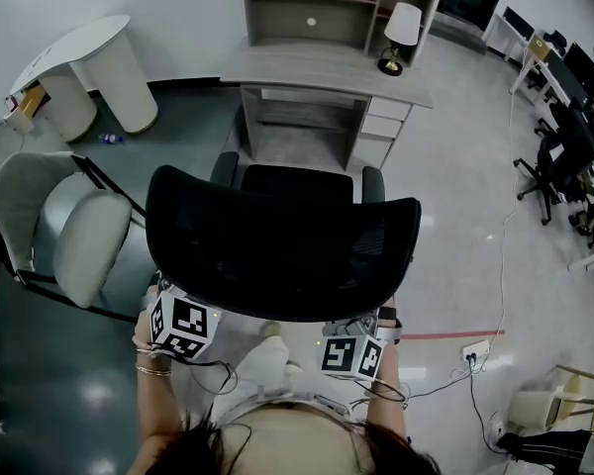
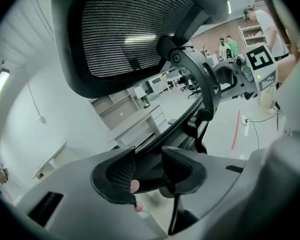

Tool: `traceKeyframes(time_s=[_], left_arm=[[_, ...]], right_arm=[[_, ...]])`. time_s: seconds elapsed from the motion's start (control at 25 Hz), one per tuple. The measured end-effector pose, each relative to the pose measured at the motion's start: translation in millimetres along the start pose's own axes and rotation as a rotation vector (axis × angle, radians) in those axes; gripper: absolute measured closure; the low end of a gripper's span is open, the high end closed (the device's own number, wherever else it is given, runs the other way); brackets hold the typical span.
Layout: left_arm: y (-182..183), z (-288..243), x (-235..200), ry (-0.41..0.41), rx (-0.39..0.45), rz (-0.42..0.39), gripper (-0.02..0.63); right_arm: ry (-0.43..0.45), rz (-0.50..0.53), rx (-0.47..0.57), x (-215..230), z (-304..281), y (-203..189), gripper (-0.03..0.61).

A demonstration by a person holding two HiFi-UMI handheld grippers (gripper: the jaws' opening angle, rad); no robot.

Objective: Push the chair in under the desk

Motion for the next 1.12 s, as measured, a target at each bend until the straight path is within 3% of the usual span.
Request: traceKeyframes(time_s=[0.2,1.12], left_arm=[[7,-9,-5,-0.012,-0.032,-0.009,0.462],[39,-61,-41,-0.031,0.022,-0.031,0.462]], right_arm=[[0.005,-0.006,0.007,7,-13,0,0.335],[-0.028,-0.037,-0.026,39,-73,12,0.334]])
Point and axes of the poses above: the fingertips, and each gripper's own axes: z backward along the fingers, x to its right, y out of its top, the point moved 5 cm from there along z, backward along the fingers, and after that the axes turned 12 degrees about -x, right-handed, at the moved point
